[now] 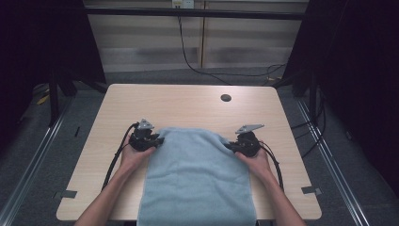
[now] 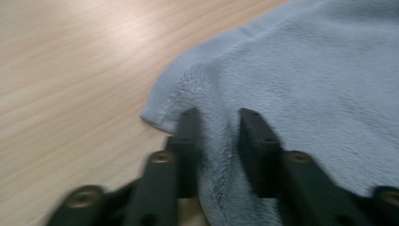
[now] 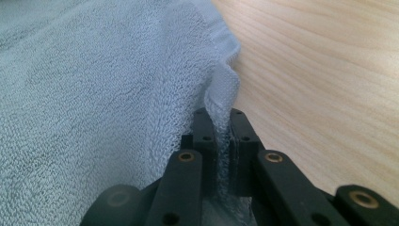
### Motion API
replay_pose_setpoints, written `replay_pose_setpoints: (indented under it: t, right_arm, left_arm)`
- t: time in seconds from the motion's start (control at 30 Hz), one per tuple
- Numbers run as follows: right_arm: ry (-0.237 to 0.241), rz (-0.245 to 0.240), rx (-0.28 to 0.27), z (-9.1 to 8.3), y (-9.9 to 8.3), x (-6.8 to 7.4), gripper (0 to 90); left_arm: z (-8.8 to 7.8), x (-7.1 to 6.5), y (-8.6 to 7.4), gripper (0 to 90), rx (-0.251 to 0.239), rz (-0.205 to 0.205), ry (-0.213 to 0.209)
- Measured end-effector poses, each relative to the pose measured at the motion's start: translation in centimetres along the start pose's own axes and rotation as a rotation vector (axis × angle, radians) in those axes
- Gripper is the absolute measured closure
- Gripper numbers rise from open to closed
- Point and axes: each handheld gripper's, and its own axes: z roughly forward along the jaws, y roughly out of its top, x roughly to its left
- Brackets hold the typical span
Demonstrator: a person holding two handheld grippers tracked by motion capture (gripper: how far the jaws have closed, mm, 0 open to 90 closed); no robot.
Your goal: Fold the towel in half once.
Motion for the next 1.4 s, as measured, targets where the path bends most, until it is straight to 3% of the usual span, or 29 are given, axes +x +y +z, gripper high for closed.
replay_pose_setpoints:
  t: [0.07,0.2,0.27,0.43,0.67,0.77,0.97,1.13,1.3,1.4]
  right_arm:
    - [0.002,0.021,-0.001,0.0,0.0,-0.1,84.7]
    - [0.003,0.043,-0.022,-0.3,0.0,-0.7,84.7]
    - [0.002,0.064,-0.052,-0.7,0.1,-1.2,84.7]
    - [-0.003,0.094,-0.129,-2.4,0.6,-1.7,84.7]
    - [0.002,0.089,-0.218,-4.7,2.8,-1.8,84.8]
    - [0.025,0.099,-0.241,-4.8,3.8,-1.8,84.9]
    - [0.052,0.116,-0.281,-4.8,5.4,-1.8,85.0]
    - [0.048,0.084,-0.313,-5.8,7.7,-1.4,85.0]
    - [0.045,0.086,-0.367,-7.2,10.3,-2.0,85.1]
    - [0.042,0.083,-0.376,-7.7,11.5,-2.5,85.2]
  left_arm:
    - [-0.1,0.2,-0.2,82.6,-0.002,-0.023,-0.039]
    - [-0.4,0.7,-0.8,83.8,-0.034,-0.097,-0.083]
    - [-0.7,0.9,-0.9,84.2,-0.035,-0.092,-0.087]
    - [-2.2,0.9,-0.4,84.3,-0.092,-0.120,-0.133]
    - [-5.1,1.0,1.1,84.4,-0.165,-0.095,-0.150]
    - [-6.4,1.5,1.6,84.3,-0.230,-0.128,-0.164]
    - [-7.8,2.1,2.4,84.4,-0.253,-0.129,-0.157]
    - [-9.3,2.4,4.4,84.3,-0.286,-0.105,-0.128]
    - [-10.1,3.8,5.9,84.7,-0.323,-0.146,-0.116]
    - [-10.2,4.0,6.7,84.9,-0.327,-0.146,-0.113]
